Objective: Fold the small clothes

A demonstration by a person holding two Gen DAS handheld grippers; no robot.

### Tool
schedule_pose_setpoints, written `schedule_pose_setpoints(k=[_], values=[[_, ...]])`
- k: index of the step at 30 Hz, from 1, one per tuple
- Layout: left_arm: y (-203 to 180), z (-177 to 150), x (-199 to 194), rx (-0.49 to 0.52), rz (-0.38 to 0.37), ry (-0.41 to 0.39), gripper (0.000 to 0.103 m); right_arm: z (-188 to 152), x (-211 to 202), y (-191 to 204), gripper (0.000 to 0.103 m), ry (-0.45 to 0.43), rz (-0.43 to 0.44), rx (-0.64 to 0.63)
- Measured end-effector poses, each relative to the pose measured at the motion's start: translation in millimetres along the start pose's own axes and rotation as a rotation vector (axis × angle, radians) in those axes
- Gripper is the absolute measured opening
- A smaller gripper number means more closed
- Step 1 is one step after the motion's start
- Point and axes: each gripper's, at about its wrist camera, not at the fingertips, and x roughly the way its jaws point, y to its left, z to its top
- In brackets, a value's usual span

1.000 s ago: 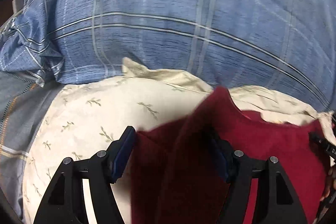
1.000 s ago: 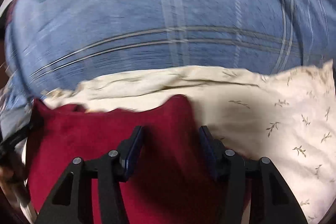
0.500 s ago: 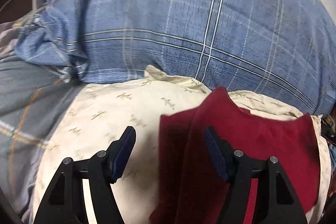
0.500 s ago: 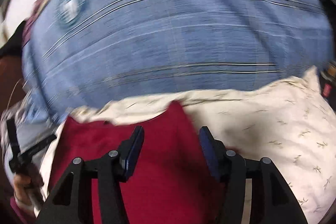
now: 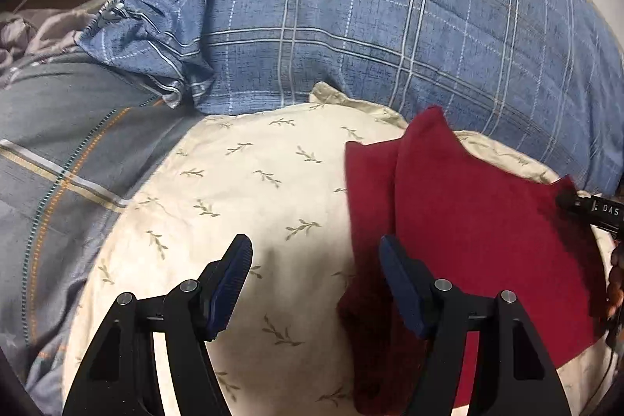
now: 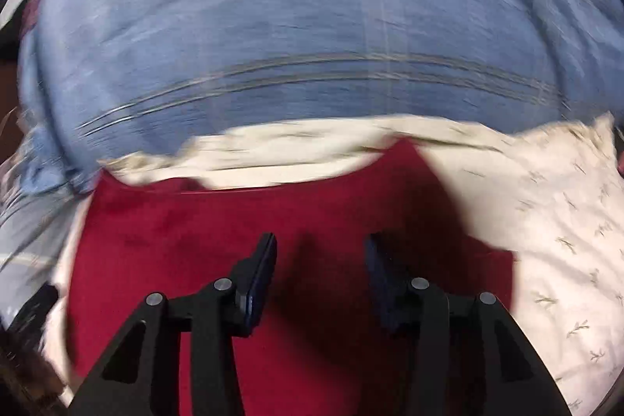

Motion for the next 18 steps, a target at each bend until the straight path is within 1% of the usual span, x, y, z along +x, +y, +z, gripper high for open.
schedule_pose_setpoints(k=[2,4,5,6,7,9,11,13,14,16,18], values=[[1.0,0.6,-3.5,0.004,-0.025,-0.007,0.067,1.3,4.1,26.9,0.049,0.011,0.066,-0.03],[5.4,-0.2,-7.2,0.012,-0.036,-0.023,0.067,5.4,16.1,59.0,0.049,0.042,0.151,-0.05],[7.8,-1.3,-10.0,0.015,-0.042,-0.027,0.067,8.1,23.9,74.9,0.048,0.049,0.178,-0.059],[10.0,-1.6,-10.3,0.018,-0.049,-0.026,0.067,11.5,30.8,83.4,0.048,0.05,0.19,-0.066],[12.1,-2.0,-10.1,0.024,-0.053,-0.019,0.067,14.7,41.4,100.0,0.048,0.049,0.201,-0.08],[15.6,-2.1,-7.2,0.028,-0.043,-0.011,0.067,21.0,65.0,127.8,0.048,0.063,0.217,-0.092],[18.1,-1.0,-2.8,0.035,-0.033,0.002,0.067,24.8,82.9,144.5,0.048,0.071,0.221,-0.104],[21.3,1.3,1.4,0.025,-0.032,0.015,0.067,26.7,89.1,156.6,0.048,0.067,0.193,-0.132],[23.3,3.0,4.0,0.015,-0.038,0.024,0.067,29.0,90.4,158.2,0.049,0.069,0.181,-0.138],[27.2,6.2,8.8,-0.004,-0.047,0.037,0.067,30.9,106.5,165.5,0.049,0.083,0.159,-0.14],[29.7,8.0,12.3,-0.01,-0.04,0.045,0.067,30.4,117.6,166.4,0.049,0.086,0.143,-0.124]])
